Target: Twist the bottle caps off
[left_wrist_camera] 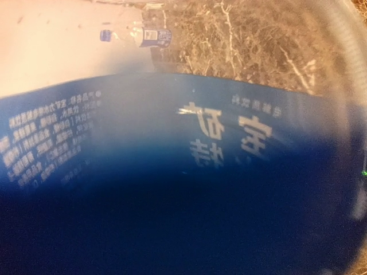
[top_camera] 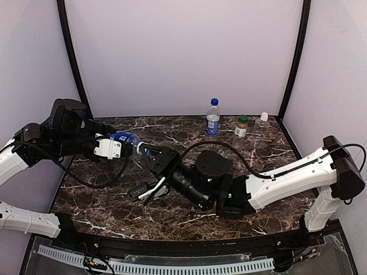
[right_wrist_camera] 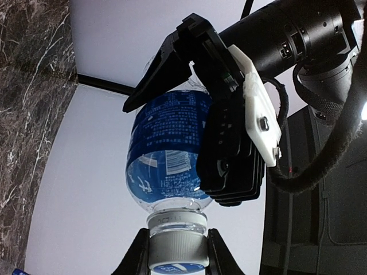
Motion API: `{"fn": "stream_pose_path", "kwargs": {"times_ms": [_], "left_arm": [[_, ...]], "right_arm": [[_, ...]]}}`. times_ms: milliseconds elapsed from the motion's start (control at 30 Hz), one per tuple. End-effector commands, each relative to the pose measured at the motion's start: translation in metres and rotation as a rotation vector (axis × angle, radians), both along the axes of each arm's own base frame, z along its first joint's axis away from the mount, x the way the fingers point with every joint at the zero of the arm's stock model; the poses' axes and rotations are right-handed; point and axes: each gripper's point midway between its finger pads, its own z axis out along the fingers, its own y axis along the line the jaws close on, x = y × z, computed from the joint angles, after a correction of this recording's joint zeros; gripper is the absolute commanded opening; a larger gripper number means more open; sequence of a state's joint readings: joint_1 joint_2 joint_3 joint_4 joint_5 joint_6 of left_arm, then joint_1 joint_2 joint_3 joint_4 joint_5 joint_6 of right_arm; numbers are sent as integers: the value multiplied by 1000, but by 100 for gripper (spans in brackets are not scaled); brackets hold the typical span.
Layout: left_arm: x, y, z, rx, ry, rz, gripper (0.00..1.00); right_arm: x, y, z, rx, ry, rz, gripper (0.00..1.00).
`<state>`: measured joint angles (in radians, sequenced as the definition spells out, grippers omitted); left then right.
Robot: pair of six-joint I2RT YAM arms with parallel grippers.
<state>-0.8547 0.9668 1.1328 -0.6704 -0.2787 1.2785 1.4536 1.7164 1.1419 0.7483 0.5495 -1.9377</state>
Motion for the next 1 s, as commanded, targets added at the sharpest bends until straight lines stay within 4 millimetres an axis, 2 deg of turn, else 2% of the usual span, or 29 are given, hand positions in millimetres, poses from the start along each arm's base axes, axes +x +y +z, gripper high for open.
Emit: {"fn": "stream_pose_path", "kwargs": {"times_ms": [0,33,67,100,133,267,400,500,567,633,700,767,900,933,967], "left_arm": [[-3,-16,3,-60,10,-38,47],[1,-18,7,-76,-15,-29,48],[5,-16,9,-75,-38,-8,48],[10,-18,12,-93,-65,2,48],[14,-15,15,-90,-91,21,48],[29,-14,29,-116,-191,77,48],[39,-14,46,-148,-276,111,48],[48,-13,61,-165,-353,149,48],[54,-13,66,-159,-395,166,48],[57,-14,69,-161,-425,173,48],[58,-16,69,-163,-430,175,48],[59,-17,67,-164,-418,172,48],[56,-20,60,-191,-352,169,48],[54,-21,53,-202,-304,172,48],[52,-21,56,-222,-285,173,48]], "right_arm": [[-2,-5,51,206,-39,-15,29],[4,-8,56,254,7,-38,61],[9,-12,62,306,51,-55,82],[14,-16,68,358,96,-67,94],[17,-21,70,395,142,-69,98],[21,-35,71,507,422,-9,99],[12,-47,71,571,741,100,99],[7,-48,68,582,1084,171,99],[4,-50,78,651,1353,265,99],[9,-58,88,735,1593,359,99],[24,-65,92,824,1786,402,99],[30,-68,93,865,1860,432,99],[45,-70,87,937,1884,343,99],[45,-72,86,941,1885,338,99],[45,-73,85,937,1881,340,99]]}}
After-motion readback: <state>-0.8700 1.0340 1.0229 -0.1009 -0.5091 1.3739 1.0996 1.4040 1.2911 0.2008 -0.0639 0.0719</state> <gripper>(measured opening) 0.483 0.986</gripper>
